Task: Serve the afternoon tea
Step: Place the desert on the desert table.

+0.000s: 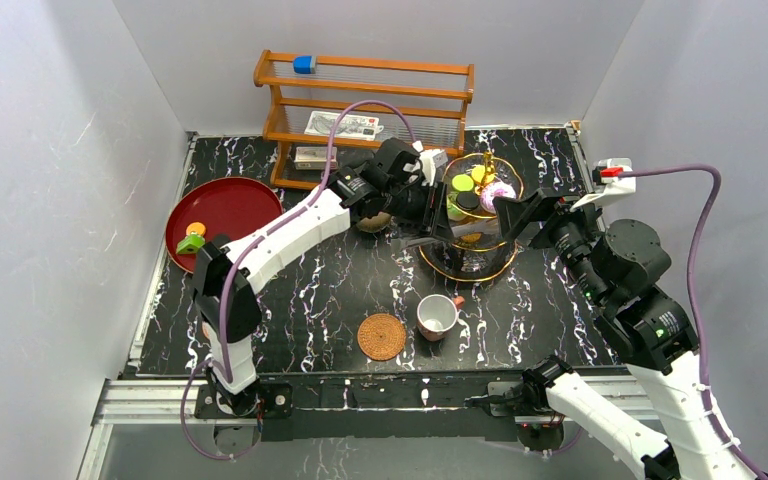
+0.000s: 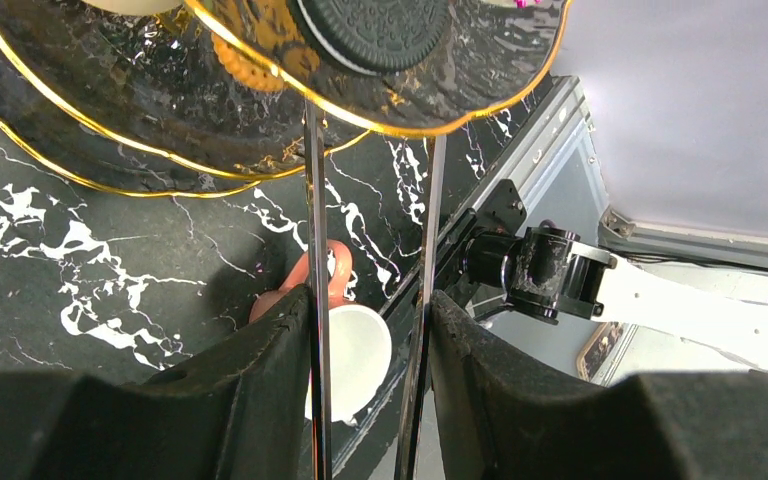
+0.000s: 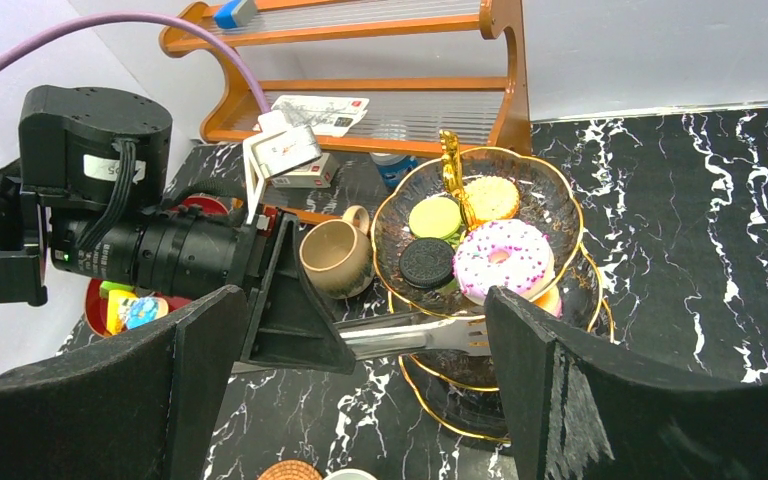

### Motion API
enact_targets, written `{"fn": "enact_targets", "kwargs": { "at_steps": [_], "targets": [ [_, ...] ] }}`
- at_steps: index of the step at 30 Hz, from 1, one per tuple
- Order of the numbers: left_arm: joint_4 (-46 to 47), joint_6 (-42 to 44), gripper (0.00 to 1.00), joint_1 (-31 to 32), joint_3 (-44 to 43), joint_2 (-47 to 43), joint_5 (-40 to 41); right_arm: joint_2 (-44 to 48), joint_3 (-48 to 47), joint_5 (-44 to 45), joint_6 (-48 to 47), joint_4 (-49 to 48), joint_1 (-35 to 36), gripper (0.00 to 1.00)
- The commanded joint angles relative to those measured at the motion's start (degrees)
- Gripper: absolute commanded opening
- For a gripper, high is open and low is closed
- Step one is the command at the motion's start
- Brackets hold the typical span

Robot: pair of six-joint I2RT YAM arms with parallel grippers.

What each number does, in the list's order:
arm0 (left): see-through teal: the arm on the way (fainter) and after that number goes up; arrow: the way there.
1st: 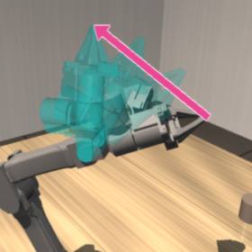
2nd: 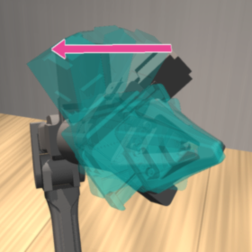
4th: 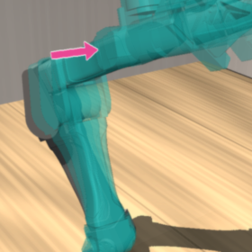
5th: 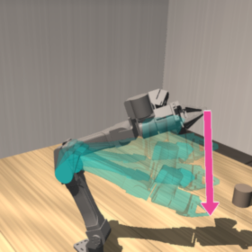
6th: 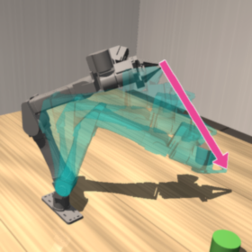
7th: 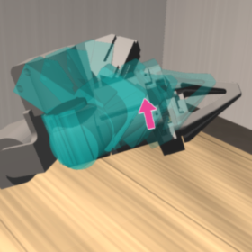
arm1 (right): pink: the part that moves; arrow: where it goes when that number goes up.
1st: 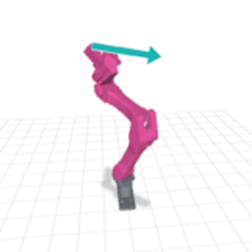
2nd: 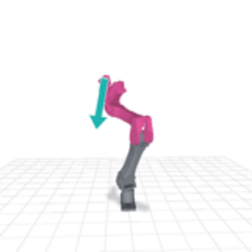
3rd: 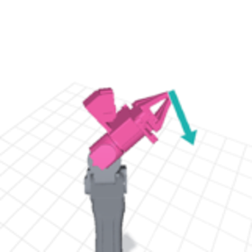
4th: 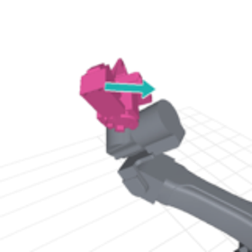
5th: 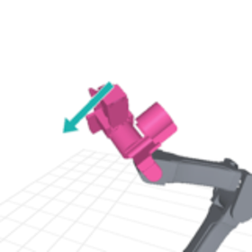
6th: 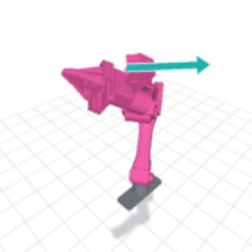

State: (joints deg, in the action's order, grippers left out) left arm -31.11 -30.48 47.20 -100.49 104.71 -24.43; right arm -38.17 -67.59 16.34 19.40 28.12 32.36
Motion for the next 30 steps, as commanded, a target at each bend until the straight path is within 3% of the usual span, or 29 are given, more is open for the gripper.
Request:
{"fn": "enact_targets", "kwargs": {
  "at_steps": [1, 18, 30],
  "targets": [
    [1.6, 0.9, 0.40, 0.3, -3.4, 1.2, 0.4, 0.5, 0.4, 0.1, 0.4, -4.6, 0.2, 0.98],
    [-0.3, 2.4, 0.52, 0.4, -5.7, 3.0, 0.2, 0.1, -0.3, -0.2, 0.1, -4.2, 0.2, 0.98],
    [-3.1, 3.4, 0.52, 0.3, -5.1, 0.0, 3.8, 0.6, 0.5, -0.8, 0.7, -4.5, 0.2, 0.98]
  ]
}}
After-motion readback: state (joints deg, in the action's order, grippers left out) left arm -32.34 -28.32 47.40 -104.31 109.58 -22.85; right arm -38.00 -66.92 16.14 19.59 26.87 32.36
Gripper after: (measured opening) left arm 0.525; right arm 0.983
